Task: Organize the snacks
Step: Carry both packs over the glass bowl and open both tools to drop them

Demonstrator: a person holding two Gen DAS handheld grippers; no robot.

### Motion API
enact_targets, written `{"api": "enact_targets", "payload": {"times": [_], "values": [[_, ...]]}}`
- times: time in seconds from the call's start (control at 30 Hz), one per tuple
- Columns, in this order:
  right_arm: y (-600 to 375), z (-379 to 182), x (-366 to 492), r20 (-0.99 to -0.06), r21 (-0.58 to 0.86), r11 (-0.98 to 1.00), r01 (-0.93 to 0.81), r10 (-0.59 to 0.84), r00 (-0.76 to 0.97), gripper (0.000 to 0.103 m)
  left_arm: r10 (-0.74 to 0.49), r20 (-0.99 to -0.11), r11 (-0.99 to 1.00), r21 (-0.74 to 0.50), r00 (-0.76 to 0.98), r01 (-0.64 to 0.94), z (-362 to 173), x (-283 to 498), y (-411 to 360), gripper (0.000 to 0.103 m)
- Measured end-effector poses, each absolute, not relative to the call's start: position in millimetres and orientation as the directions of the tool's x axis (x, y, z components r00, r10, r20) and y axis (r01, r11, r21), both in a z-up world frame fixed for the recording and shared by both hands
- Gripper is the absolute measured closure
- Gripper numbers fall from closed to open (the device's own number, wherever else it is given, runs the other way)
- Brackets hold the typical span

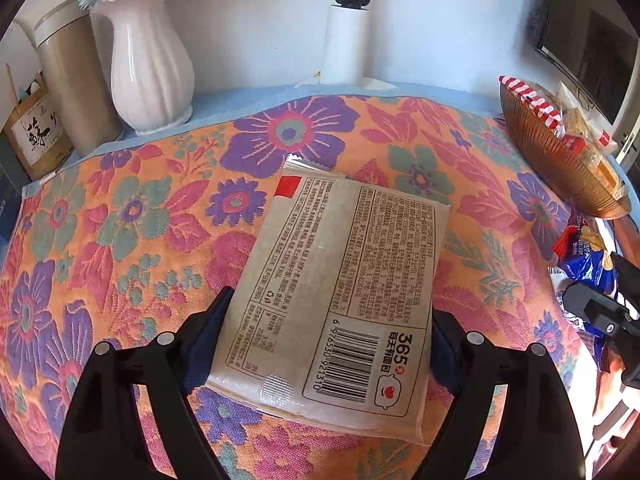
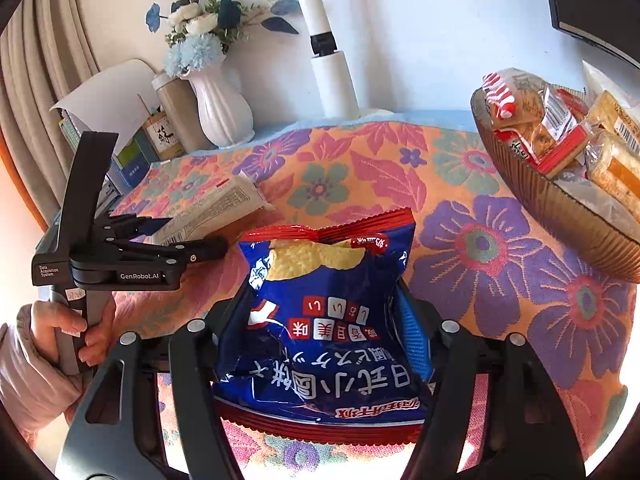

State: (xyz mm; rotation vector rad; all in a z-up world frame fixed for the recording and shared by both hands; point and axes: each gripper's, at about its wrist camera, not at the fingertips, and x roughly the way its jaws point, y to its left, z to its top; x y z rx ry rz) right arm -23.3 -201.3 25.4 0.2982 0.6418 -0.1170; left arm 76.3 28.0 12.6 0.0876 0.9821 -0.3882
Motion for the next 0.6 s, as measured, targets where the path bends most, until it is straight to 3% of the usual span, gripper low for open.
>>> {"api": "enact_targets", "payload": {"times": [0.17,0.6], "values": [[-220.6,56.5,-35.2,-0.529,0.332,0.924,0.188,0.017,0.849,0.037,-0.271,-0.785,0.929,-0.061,0.558,0.366,58.9,66.7,12.9,0.021],[-309.0,176.3,-57.1,-0.402,0.306,0.915,0.263,-0.127,0.907,0.037,-0.392,-0.721,0.899,-0.168,0.571,0.405,156.4,97.1,-87.8,0.02]]}}
